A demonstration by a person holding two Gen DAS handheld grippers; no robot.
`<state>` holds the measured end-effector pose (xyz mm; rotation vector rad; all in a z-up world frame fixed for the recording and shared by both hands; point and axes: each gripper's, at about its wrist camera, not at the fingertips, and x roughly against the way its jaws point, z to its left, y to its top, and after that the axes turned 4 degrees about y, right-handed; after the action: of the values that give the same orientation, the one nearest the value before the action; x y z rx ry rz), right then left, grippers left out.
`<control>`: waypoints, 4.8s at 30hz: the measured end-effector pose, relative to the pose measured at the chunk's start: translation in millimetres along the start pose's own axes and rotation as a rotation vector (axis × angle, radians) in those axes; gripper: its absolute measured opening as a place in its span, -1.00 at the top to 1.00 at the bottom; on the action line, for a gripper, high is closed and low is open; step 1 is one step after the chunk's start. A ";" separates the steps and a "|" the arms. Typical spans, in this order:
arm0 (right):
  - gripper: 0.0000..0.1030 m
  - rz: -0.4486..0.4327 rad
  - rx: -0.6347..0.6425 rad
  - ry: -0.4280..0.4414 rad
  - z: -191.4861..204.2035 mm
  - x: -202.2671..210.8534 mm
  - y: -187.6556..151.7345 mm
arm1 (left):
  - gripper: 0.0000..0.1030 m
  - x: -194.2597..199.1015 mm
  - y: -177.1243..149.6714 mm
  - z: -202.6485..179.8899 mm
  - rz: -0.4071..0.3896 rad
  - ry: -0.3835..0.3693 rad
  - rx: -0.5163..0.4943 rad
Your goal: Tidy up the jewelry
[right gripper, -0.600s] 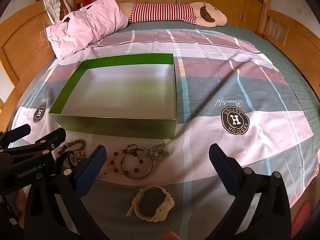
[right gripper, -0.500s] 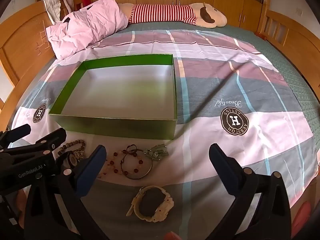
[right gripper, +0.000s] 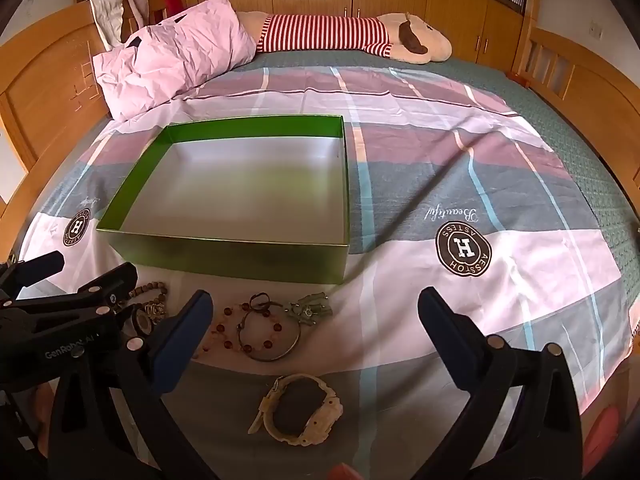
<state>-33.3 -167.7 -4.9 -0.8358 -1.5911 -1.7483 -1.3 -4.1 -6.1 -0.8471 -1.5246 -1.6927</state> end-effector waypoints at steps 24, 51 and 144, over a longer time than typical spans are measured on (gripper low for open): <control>-0.97 0.002 0.006 0.001 3.5 -0.4 -1.0 | -0.96 -3.3 -1.4 1.7 0.009 0.002 -0.004; -0.97 0.000 0.008 0.004 4.2 0.3 -2.3 | -0.96 -5.8 -3.4 1.4 0.016 0.003 -0.004; 0.65 0.283 0.033 0.158 -23.4 -61.4 -33.2 | 0.86 -71.9 -21.0 32.9 0.330 -0.226 0.006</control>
<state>-23.6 -186.5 -75.4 -0.8399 -1.3247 -1.5423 20.8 35.1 -74.4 -1.2461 -1.4376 -1.3876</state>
